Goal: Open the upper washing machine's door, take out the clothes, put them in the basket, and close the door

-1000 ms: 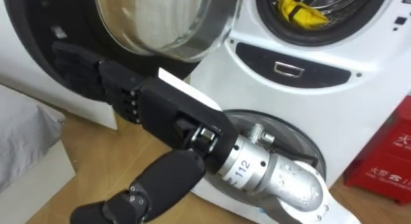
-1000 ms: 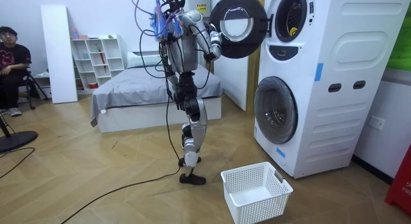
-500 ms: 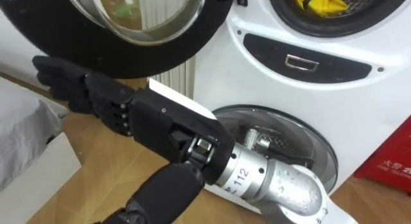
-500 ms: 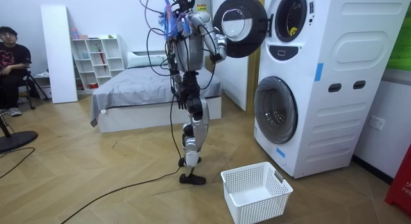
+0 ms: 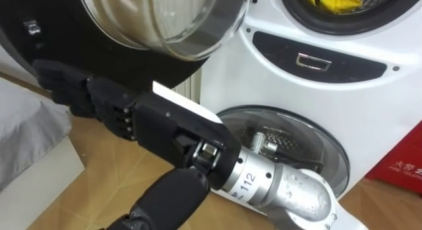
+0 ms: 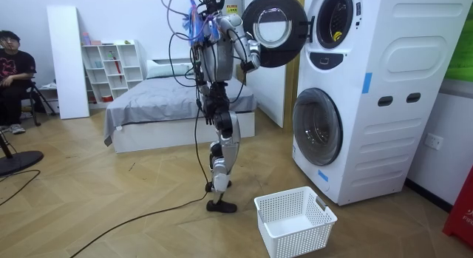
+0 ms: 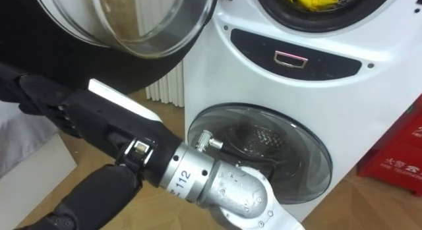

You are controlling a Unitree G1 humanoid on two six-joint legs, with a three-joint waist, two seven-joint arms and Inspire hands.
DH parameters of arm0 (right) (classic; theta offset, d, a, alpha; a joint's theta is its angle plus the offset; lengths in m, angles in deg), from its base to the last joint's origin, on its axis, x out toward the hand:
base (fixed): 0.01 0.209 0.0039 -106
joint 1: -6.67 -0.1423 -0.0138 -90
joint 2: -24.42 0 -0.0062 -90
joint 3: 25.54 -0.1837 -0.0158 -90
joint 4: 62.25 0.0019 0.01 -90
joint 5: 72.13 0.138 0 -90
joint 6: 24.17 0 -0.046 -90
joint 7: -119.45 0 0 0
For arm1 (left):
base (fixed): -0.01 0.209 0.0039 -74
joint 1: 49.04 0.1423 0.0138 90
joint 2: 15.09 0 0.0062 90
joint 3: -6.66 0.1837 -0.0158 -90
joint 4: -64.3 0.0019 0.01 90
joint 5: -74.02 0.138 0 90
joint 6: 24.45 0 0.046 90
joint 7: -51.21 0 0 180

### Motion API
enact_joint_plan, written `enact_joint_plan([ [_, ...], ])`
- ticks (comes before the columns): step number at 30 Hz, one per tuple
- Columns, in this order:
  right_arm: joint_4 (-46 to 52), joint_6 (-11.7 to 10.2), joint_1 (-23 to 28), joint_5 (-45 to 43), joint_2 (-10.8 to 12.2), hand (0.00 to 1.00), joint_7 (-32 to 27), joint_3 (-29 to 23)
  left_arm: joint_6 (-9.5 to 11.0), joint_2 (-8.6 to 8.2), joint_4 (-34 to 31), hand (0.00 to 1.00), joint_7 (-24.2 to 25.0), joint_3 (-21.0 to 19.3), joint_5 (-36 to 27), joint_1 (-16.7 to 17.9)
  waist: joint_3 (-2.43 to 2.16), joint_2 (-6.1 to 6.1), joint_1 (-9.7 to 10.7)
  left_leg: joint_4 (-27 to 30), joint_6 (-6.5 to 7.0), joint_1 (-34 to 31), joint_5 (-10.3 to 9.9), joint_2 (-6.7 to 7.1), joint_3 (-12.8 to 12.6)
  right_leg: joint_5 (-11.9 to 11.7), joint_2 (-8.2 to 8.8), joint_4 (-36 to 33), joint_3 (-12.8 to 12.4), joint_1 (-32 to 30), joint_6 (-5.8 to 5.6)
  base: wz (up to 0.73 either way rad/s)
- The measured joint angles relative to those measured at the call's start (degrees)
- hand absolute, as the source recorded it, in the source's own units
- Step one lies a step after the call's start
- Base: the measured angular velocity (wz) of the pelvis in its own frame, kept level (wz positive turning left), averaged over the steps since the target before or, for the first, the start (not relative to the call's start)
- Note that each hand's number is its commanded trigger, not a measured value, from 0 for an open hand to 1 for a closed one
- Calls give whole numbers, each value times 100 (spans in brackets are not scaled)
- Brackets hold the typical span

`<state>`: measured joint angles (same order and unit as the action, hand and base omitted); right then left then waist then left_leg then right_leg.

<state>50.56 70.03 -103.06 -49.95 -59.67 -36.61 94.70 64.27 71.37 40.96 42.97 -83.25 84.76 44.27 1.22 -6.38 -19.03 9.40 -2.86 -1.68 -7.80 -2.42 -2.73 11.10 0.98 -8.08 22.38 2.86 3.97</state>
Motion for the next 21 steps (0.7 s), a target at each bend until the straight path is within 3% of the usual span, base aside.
enact_joint_plan([
  [10,0,-1,1,-156,-130,0,-2,-6,0,-1,98,0,-4,1,3,-2,-24,57,168,0,0,37,0,-4,-24,0,2,-21,-47,7,0,-2],
  [21,0,-2,29,-256,-170,0,0,-7,1,-3,201,0,-26,0,7,23,-18,103,165,0,1,132,0,-2,-21,2,9,-57,-114,29,-4,0],
])
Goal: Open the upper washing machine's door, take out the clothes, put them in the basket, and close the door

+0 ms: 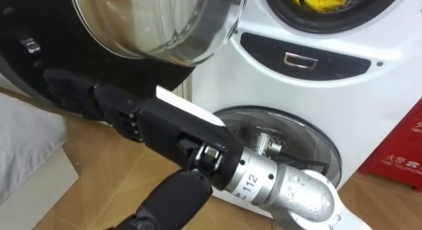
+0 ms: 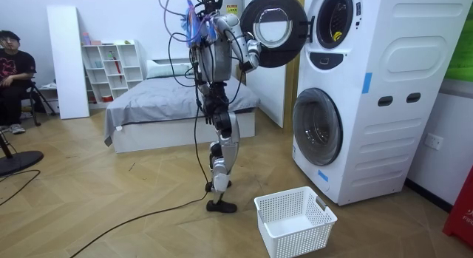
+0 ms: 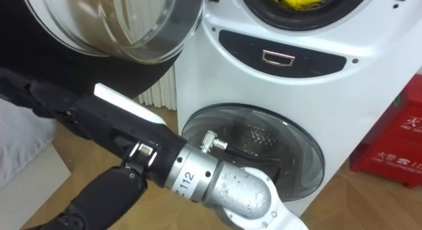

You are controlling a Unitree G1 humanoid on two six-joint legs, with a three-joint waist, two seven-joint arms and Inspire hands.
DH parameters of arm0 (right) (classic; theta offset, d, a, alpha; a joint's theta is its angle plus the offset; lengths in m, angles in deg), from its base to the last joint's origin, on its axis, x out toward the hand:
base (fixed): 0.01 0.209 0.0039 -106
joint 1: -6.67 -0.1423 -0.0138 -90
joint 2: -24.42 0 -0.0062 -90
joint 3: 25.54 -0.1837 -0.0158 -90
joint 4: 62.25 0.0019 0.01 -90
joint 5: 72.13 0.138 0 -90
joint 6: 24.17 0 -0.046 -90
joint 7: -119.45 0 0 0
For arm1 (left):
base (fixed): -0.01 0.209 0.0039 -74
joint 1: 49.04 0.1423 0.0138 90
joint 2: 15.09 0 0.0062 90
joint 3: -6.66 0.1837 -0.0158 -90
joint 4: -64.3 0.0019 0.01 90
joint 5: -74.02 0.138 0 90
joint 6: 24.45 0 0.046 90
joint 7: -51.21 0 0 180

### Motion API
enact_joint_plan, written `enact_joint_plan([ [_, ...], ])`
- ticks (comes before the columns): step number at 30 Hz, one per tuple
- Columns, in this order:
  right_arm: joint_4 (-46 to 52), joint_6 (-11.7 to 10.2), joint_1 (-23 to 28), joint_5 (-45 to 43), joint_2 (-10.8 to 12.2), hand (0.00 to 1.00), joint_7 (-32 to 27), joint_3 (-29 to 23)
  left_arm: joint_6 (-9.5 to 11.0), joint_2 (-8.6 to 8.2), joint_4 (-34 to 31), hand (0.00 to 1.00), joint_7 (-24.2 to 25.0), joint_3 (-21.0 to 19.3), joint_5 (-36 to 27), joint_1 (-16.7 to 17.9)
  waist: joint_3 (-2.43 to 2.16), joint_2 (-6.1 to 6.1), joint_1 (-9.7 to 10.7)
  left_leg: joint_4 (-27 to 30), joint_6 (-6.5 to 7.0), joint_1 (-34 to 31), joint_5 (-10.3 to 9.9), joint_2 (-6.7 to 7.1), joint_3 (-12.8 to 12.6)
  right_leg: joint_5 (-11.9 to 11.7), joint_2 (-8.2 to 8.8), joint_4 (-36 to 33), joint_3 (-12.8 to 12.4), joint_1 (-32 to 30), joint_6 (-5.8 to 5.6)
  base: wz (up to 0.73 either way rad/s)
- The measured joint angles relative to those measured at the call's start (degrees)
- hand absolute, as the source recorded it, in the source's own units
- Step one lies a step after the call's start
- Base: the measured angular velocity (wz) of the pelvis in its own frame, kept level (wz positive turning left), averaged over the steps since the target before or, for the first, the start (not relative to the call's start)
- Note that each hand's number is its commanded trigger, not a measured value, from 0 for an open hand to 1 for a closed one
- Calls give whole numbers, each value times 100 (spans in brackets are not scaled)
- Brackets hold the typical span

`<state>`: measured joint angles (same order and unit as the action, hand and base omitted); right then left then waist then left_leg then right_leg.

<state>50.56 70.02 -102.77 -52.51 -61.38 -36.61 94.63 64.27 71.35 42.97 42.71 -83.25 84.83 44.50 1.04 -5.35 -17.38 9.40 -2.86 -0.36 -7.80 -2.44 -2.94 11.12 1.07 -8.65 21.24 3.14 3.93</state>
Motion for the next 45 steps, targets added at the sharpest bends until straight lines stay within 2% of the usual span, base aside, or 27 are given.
enact_joint_plan([
  [5,-2,-3,107,-138,-22,0,67,6,-8,-2,-8,0,0,4,-9,-15,0,3,4,3,0,-17,0,0,-4,0,0,-7,-9,-14,0,0],
  [8,-72,-20,380,-358,-119,0,183,9,-30,-13,-41,0,0,-5,-2,-4,-12,12,2,0,0,-33,0,4,-14,0,1,-12,-20,11,0,0],
  [11,-243,30,627,-671,-379,0,301,-10,-87,-9,-57,0,1,-174,10,10,-44,-19,35,-2,0,-30,0,9,-15,1,2,1,-25,20,-1,0],
  [12,-293,36,777,-764,-561,0,336,-56,-118,-9,-50,0,1,-239,2,17,-44,-20,63,-8,0,-1,0,12,-13,1,2,4,-62,44,-1,5],
  [15,-722,62,1166,-1229,-722,0,339,-291,-133,-7,-6,0,1,-336,-5,88,-67,-47,152,-30,0,77,0,13,-55,5,7,2,-97,108,-8,-2],
  [16,-914,134,1241,-1425,-823,0,323,-410,-137,-12,0,0,1,-350,-8,111,-73,-58,231,-20,0,73,0,5,-139,4,8,0,-112,104,-8,-8],
  [18,-937,227,1386,-1797,-936,0,275,-727,-139,-39,-41,0,0,-456,-7,172,-78,-65,371,-13,1,52,1,9,-152,6,8,0,-107,101,-11,5],
  [21,-901,237,1419,-1904,-916,0,-1,-1267,-142,-32,-75,0,0,-519,-19,296,-81,-68,613,-8,1,83,1,7,-173,6,7,-3,-154,114,-11,-4],
  [24,-923,230,1419,-2000,-884,0,-302,-1696,-141,-49,-110,0,0,-595,-136,335,-70,-53,757,-16,1,201,0,8,-246,7,9,2,-256,195,-13,-14],
  [28,-916,214,1414,-2347,-879,0,-637,-2134,-122,-51,-145,0,-1,-614,-127,408,-82,-62,924,-24,1,216,0,8,-278,8,9,0,-286,196,-15,-6],
  [33,-908,214,1409,-2627,-893,0,-981,-2567,-136,-72,-229,0,0,-724,-124,432,-76,-36,973,-23,5,209,-2,9,-317,9,8,3,-318,183,-17,-2],
  [37,-898,217,1239,-2702,-890,0,-1323,-2934,-239,-104,-253,0,0,-1039,-112,505,-71,31,981,-25,5,224,-3,6,-316,9,8,-8,-349,180,-18,-2],
  [40,-896,219,911,-2715,-890,0,-1571,-2990,-309,-123,-243,0,-1,-1107,-110,542,-69,78,1035,-25,5,230,-3,3,-317,9,7,-11,-367,174,-18,-3],
  [45,-880,219,559,-2522,-890,0,-1895,-2988,-379,-121,-250,0,-1,-1113,-110,594,-83,59,1081,-34,5,255,-3,6,-312,9,9,-12,-382,185,-18,0],
])
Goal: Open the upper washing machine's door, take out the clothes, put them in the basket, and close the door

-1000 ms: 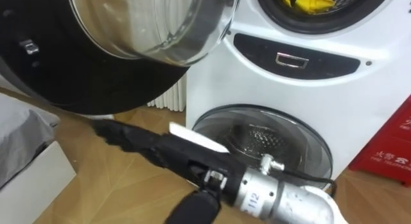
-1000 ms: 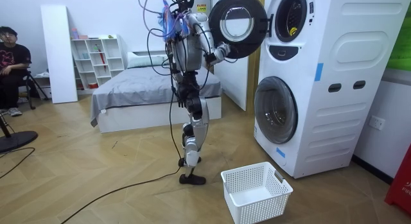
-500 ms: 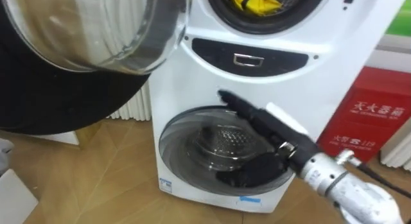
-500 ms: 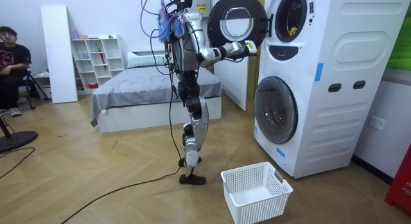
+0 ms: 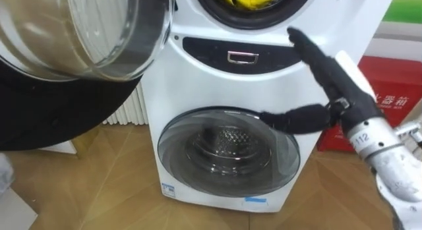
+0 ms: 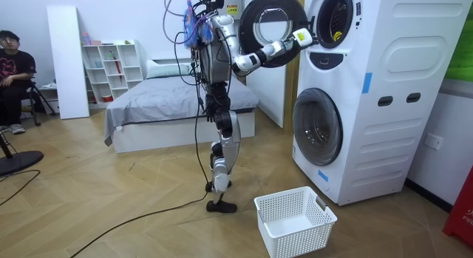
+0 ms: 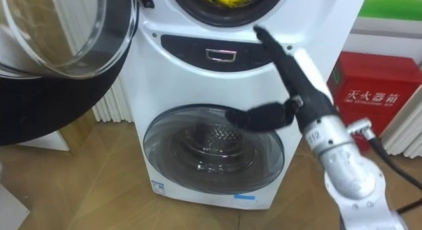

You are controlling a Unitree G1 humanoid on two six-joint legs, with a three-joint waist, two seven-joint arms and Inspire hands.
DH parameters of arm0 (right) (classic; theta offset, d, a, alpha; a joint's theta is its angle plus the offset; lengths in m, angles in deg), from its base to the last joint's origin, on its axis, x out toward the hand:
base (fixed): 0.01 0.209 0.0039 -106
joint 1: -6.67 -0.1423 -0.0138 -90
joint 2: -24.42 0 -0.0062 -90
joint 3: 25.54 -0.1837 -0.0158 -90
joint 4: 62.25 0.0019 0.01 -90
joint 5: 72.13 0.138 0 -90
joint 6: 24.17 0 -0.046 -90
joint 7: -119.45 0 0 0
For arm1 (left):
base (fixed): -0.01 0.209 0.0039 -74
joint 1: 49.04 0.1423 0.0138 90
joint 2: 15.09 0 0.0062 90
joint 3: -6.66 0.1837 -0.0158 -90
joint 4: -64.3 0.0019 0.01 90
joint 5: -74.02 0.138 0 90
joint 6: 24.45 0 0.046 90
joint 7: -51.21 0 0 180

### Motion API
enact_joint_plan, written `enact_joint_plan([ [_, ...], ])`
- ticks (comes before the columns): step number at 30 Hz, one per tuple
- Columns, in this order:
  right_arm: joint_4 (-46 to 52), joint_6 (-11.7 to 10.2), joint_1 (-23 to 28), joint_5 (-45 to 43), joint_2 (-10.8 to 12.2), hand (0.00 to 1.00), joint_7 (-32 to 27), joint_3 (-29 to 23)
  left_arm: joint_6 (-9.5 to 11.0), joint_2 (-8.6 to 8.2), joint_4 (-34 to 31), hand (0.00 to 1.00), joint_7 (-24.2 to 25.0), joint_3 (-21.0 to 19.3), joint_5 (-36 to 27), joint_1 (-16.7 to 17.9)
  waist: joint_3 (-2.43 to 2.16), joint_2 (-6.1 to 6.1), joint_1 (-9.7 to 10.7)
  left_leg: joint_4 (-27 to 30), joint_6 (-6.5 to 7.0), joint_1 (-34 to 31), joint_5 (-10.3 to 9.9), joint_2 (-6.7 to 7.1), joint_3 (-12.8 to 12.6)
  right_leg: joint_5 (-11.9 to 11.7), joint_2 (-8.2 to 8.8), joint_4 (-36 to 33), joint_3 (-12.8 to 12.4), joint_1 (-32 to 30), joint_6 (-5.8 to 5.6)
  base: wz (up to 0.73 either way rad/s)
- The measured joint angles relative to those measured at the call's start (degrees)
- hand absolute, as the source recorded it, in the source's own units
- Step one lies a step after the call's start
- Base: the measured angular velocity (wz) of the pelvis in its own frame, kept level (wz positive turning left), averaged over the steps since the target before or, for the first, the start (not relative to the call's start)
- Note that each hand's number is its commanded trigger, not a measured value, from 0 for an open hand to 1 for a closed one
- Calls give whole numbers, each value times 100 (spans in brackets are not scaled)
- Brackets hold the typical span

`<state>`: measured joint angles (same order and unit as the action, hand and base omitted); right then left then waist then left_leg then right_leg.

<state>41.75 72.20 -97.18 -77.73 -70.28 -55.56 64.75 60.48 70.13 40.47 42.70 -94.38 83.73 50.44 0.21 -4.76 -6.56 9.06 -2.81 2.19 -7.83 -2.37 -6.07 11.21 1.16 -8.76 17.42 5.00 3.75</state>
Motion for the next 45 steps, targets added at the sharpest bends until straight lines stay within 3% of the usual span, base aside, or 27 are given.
enact_joint_plan([
  [21,3,2,-87,1885,-1,0,-523,66,-120,-76,-107,0,-252,236,-7,-48,-8,36,-18,3,87,39,-55,19,-3,-9,22,-89,-31,12,-55,0],
  [27,-181,1,-88,2333,32,0,-845,141,-172,-95,-88,0,-434,356,-10,-20,12,113,-115,-2,87,86,-55,3,-20,-9,20,-102,-39,28,-55,-3],
  [32,-224,1,-88,2310,74,0,-1036,305,-215,-116,-85,0,-494,440,14,18,28,71,-179,31,87,128,-56,-1,-20,-8,19,-114,-69,64,-54,-3],
  [35,-237,-3,-89,2194,91,0,-980,305,-232,-117,-71,0,-494,438,-2,54,43,56,-292,474,64,-30,-271,-87,-21,41,-45,-169,-159,60,-21,-7],
  [37,-475,-30,-89,2157,108,0,-909,315,-254,-104,-78,0,-491,450,-3,164,59,50,-376,1390,35,-365,-534,-194,25,262,-59,-444,-182,8,-4,0],
  [38,-541,-30,-89,2126,117,0,-915,315,-256,-105,-76,0,-490,450,-6,194,59,50,-420,1657,34,-461,-577,-211,13,331,-53,-562,-207,-25,3,-8],
  [39,-650,-33,-90,2066,180,0,-938,317,-260,-106,-83,0,-491,452,-34,231,42,18,-478,2177,34,-669,-603,-304,12,437,-54,-748,-283,-75,23,-19],
  [40,-675,-39,-90,2067,259,0,-980,333,-281,-111,-83,0,-490,458,-40,321,53,36,-501,2565,34,-856,-602,-375,30,475,-75,-834,-269,-33,50,-15],
  [42,-753,-149,-91,2092,361,0,-1078,412,-342,-118,-75,0,-477,460,-42,452,55,49,-519,2986,33,-1024,-604,-390,87,563,-91,-923,-280,46,98,9],
  [44,-999,-260,-144,2076,395,0,-1187,461,-365,-124,-79,0,-473,501,-43,462,59,21,-477,2916,22,-1314,-634,-339,190,662,-86,-941,-294,67,141,21],
  [45,-1107,-240,-189,2082,396,0,-1220,468,-355,-127,-91,0,-458,516,-39,454,60,5,-506,2485,-6,-1550,-601,-243,236,717,-50,-965,-303,60,107,0],
])
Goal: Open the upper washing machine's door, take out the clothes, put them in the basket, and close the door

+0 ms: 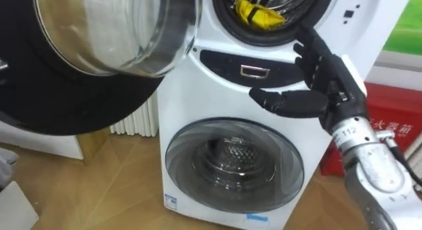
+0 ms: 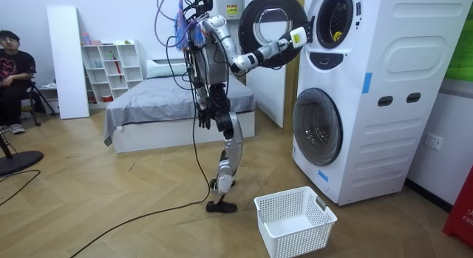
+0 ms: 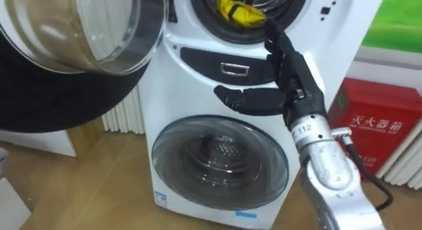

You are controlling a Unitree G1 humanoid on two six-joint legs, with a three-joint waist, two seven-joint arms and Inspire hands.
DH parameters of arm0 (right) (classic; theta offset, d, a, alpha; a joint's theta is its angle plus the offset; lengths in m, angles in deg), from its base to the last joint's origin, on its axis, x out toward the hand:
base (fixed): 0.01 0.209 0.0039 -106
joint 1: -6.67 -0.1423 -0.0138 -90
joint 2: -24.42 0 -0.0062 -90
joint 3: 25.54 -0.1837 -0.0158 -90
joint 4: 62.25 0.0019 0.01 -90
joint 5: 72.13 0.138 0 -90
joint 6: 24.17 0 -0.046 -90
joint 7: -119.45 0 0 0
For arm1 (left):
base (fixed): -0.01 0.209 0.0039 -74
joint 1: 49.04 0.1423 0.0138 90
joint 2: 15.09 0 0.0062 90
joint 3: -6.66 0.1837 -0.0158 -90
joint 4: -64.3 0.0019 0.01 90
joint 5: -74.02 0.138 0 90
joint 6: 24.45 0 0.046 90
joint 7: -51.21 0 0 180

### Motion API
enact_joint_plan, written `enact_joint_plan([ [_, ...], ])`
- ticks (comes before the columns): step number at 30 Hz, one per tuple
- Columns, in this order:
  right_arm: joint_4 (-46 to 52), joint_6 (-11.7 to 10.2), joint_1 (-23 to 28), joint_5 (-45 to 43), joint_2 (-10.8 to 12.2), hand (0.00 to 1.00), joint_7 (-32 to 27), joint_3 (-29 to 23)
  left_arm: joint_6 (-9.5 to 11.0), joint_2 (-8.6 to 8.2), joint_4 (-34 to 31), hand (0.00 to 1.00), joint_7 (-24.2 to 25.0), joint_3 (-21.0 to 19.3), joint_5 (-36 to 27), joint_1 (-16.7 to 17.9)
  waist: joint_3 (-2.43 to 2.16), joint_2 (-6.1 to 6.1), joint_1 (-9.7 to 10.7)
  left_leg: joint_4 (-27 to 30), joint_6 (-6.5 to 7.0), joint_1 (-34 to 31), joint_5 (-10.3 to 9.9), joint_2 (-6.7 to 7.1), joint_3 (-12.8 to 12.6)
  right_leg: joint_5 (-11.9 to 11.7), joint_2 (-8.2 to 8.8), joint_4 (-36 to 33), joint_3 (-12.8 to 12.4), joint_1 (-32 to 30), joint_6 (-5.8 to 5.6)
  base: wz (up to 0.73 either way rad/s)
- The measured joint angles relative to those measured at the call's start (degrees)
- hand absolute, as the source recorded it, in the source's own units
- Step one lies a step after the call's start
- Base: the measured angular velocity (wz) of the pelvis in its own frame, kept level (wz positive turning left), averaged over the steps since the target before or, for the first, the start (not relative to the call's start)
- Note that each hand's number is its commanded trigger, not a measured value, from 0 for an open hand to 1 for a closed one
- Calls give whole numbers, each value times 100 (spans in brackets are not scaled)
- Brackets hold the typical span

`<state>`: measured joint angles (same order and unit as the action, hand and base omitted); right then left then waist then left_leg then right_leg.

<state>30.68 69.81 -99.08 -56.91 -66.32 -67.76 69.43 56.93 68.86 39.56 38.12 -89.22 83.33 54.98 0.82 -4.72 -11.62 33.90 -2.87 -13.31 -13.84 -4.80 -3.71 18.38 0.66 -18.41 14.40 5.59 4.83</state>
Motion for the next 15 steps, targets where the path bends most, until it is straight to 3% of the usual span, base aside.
enact_joint_plan([
  [1,2,4,-11,17,15,0,-22,2,3,1,0,0,2,-9,-1,10,0,-2,-65,-635,-19,-190,98,74,-5,81,30,-37,-30,5,-64,-9],
  [2,-1,5,-17,19,18,0,-26,0,4,7,-1,0,-1,-9,0,13,2,-13,-101,-888,11,-255,348,94,-21,110,41,-37,-49,6,-86,-27],
  [4,-24,48,-128,25,73,0,-29,65,18,31,-6,0,27,-6,-1,85,-28,-66,-151,-1516,24,-381,1143,160,0,240,143,-8,-158,150,-194,-21],
  [5,-8,47,-163,54,77,0,-39,63,33,29,-8,0,48,-5,-1,80,-40,-73,-121,-1539,46,-405,1300,174,-27,257,159,7,-163,168,-266,7],
  [6,51,51,-175,99,75,0,-100,62,65,41,-18,0,110,-6,-1,54,-92,-162,-68,-1554,301,-410,1422,314,-78,319,271,19,-185,160,-380,16],
  [7,56,83,-198,89,68,0,-128,63,74,46,-16,0,148,-9,-1,13,-142,-265,-33,-1469,394,-388,1325,466,-153,360,405,96,-316,168,-439,11],
  [8,56,101,-226,92,65,0,-153,63,76,37,-11,0,153,-8,-19,15,-150,-292,-25,-1390,432,-382,1266,516,-209,367,479,128,-346,208,-473,5],
  [9,59,107,-300,85,61,0,-167,63,113,10,-15,0,154,-22,-84,-29,-122,-259,32,-1166,500,-362,1055,573,-237,319,544,201,-376,368,-568,-5],
  [10,98,106,-352,98,59,0,-210,66,147,19,-19,0,155,-37,-133,-88,-37,-165,73,-596,579,-474,800,558,-304,282,569,208,-643,555,-614,-10],
  [11,113,105,-353,102,65,0,-225,79,150,41,-29,0,149,-41,-220,-112,0,-144,53,-315,606,-615,711,576,-401,290,603,142,-854,621,-629,-14],
  [12,136,103,-340,93,47,0,-246,111,169,57,-50,0,138,-37,-336,-94,-78,-96,110,-470,594,-602,629,661,-411,345,692,-60,-1029,622,-707,0],
  [13,426,80,-190,63,8,0,-374,34,174,76,-35,0,129,-38,-407,-144,-109,-98,264,-653,699,-459,503,796,-451,482,857,-521,-972,502,-871,4],
  [15,460,41,-147,102,-92,0,-407,-65,165,95,-7,0,116,-71,-416,-275,-70,-156,361,-678,826,-203,319,942,-673,480,1181,-1379,-868,194,-986,-29],
])
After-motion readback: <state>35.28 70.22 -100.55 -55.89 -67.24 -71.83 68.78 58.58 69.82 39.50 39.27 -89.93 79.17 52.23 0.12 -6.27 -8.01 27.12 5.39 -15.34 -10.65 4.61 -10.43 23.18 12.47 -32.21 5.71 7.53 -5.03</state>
